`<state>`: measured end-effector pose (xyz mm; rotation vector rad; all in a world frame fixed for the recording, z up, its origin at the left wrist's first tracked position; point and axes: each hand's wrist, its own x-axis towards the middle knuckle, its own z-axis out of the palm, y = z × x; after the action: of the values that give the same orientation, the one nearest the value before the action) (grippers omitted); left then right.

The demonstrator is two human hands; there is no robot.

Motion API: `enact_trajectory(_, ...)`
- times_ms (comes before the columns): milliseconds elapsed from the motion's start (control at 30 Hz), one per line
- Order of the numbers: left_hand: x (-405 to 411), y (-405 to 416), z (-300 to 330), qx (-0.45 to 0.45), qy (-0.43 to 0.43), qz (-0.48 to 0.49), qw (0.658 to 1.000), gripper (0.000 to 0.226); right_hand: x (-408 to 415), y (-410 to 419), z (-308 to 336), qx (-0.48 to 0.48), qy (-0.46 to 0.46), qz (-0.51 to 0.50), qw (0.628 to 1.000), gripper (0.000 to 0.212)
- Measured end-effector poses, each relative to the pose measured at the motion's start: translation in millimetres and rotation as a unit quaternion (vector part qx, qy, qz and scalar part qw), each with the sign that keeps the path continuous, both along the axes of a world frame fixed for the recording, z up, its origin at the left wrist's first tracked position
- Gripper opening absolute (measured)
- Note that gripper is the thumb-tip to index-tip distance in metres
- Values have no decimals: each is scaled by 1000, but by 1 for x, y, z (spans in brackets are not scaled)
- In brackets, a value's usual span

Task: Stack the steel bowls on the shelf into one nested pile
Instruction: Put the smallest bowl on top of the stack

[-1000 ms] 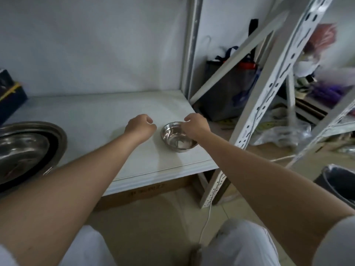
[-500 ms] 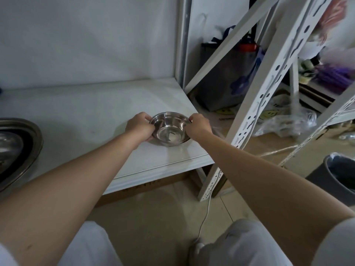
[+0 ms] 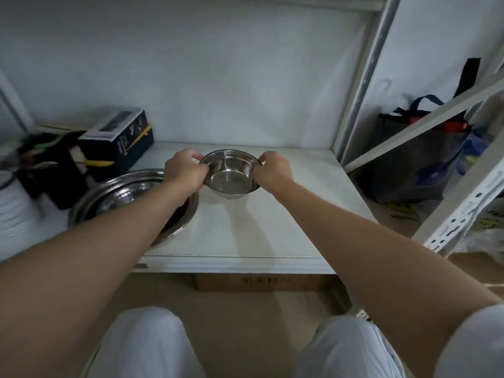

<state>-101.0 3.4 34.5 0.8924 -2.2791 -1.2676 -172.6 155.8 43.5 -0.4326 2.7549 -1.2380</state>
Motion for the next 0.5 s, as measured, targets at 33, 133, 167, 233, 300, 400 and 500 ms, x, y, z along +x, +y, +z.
enact_trajectory(33, 14, -17, 2, -13, -6, 17, 1000, 30, 8, -19, 3, -3, 2, 20, 1000, 31)
enact_trajectory(133, 52, -67, 2, -24, -3, 72, 997, 27, 31, -75, 7, -2, 4, 83, 997, 29)
enact_trajectory(167, 64, -80, 0, -16, -2, 87, 996, 26, 38, -91, 6, 3, 3, 101, 995, 28)
enact_trajectory(233, 80, -101, -8, -2, -1, 109, 994, 23, 48, -117, 2, 15, 4, 125, 992, 27)
enact_trajectory(300, 91, -117, -15, -8, -8, 113, 993, 22, 54, -136, -3, 28, 1, 137, 990, 27)
enact_trajectory(400, 98, -131, -26, 2, -24, 119, 993, 27, 56, -154, -14, 54, -3, 147, 988, 25)
enact_trajectory(500, 98, -142, -38, 5, -35, 122, 992, 26, 54, -167, -28, 71, -12, 152, 986, 26)
